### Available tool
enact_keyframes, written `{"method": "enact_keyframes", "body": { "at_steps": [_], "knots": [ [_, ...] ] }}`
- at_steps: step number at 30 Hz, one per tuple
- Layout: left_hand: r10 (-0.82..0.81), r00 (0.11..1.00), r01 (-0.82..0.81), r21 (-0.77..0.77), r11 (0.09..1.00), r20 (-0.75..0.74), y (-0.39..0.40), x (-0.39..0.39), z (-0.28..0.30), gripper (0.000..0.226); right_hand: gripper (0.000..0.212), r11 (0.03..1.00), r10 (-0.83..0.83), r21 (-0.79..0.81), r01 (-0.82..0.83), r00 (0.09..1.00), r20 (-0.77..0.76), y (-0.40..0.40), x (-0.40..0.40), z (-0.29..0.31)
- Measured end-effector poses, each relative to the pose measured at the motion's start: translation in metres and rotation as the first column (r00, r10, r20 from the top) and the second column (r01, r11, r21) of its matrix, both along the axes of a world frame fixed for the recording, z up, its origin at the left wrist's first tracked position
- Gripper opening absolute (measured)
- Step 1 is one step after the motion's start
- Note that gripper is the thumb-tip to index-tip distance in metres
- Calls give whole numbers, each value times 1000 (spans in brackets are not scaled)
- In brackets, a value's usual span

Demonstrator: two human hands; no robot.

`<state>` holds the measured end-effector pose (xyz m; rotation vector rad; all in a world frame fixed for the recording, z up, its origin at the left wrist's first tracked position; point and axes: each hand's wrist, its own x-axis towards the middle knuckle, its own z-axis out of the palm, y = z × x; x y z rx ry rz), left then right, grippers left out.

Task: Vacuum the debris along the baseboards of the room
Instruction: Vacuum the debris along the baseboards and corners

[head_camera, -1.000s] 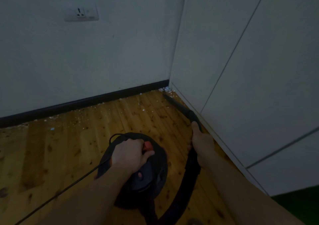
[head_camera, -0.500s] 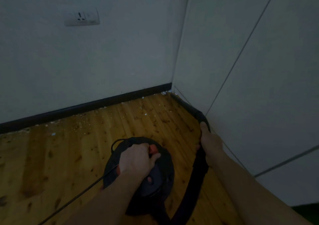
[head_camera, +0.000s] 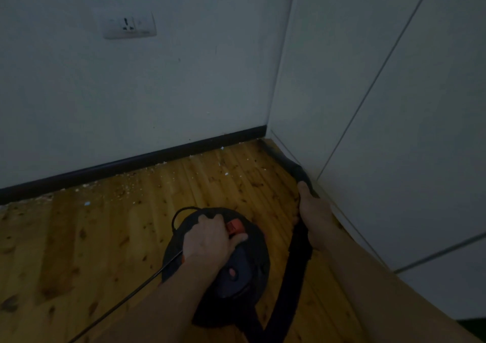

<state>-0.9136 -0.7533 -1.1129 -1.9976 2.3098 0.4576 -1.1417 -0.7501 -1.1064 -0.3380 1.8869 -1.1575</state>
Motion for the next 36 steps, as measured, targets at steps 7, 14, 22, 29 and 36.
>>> {"method": "enact_keyframes", "body": {
  "at_steps": [7, 14, 22, 29, 36],
  "knots": [
    [-96, 994, 91, -104, 990, -44, 5, 5, -1, 53, 58, 1000, -17, -10, 17, 1000, -8, 5, -1, -3],
    [-124, 991, 118, -113, 987, -52, 4, 6, -6, 52, 69, 999, -31, 10, 32, 999, -18, -1, -2, -7],
    [-126, 991, 118, -137, 983, -51, 4, 5, -8, 53, 70, 999, -24, 29, 26, 998, -57, -13, 7, -12],
    [-130, 989, 122, -111, 986, -64, 5, 5, -4, 58, 64, 998, -55, 23, 57, 996, -69, -7, 9, -4],
    [-131, 991, 128, -87, 988, -31, 9, 5, 2, 65, 61, 999, -38, 27, 40, 995, -92, 10, 10, 5]
  ]
}}
